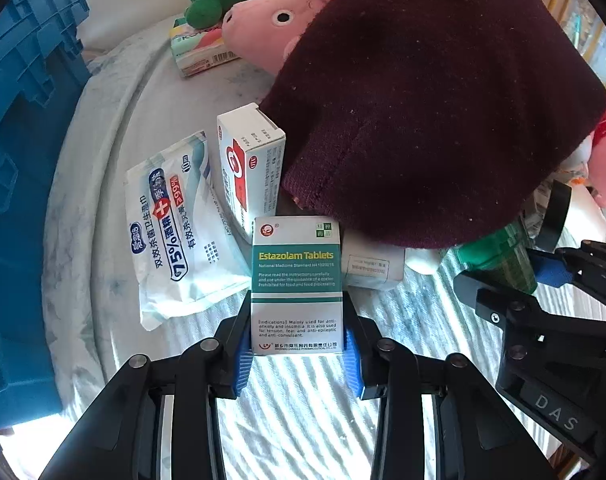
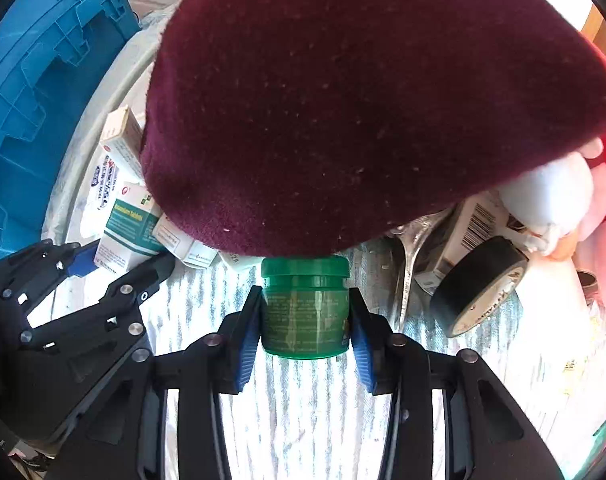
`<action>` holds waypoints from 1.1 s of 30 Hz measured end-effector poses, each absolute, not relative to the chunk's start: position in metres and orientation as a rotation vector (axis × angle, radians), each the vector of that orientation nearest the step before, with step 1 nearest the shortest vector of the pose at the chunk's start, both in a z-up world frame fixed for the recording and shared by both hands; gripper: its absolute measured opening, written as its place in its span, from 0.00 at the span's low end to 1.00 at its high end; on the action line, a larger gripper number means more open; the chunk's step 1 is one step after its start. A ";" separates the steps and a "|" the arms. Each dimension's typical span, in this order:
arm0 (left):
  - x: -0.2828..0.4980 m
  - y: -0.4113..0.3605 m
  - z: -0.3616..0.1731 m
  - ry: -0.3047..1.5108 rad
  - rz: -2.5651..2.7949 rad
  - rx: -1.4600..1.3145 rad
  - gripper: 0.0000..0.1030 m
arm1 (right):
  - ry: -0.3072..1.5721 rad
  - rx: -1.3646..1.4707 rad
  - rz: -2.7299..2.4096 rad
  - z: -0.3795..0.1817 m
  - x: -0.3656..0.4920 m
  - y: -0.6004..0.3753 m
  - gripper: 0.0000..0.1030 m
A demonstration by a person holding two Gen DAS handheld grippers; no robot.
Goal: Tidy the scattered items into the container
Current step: 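Grasp the Estazolam Tablets box with left tool while right tool grasps the green jar, then carry the box and jar over the blue crate and release both inside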
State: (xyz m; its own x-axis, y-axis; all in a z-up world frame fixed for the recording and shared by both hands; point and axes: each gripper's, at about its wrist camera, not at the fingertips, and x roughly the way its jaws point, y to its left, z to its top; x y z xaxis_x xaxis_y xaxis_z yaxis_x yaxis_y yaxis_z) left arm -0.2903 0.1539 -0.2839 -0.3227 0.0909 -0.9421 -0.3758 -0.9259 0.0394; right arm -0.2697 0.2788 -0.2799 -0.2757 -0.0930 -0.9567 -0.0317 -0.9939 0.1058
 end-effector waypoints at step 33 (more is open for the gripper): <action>-0.227 0.052 0.013 0.154 2.902 -0.872 0.35 | 0.180 0.896 -2.725 0.030 -0.244 0.166 0.39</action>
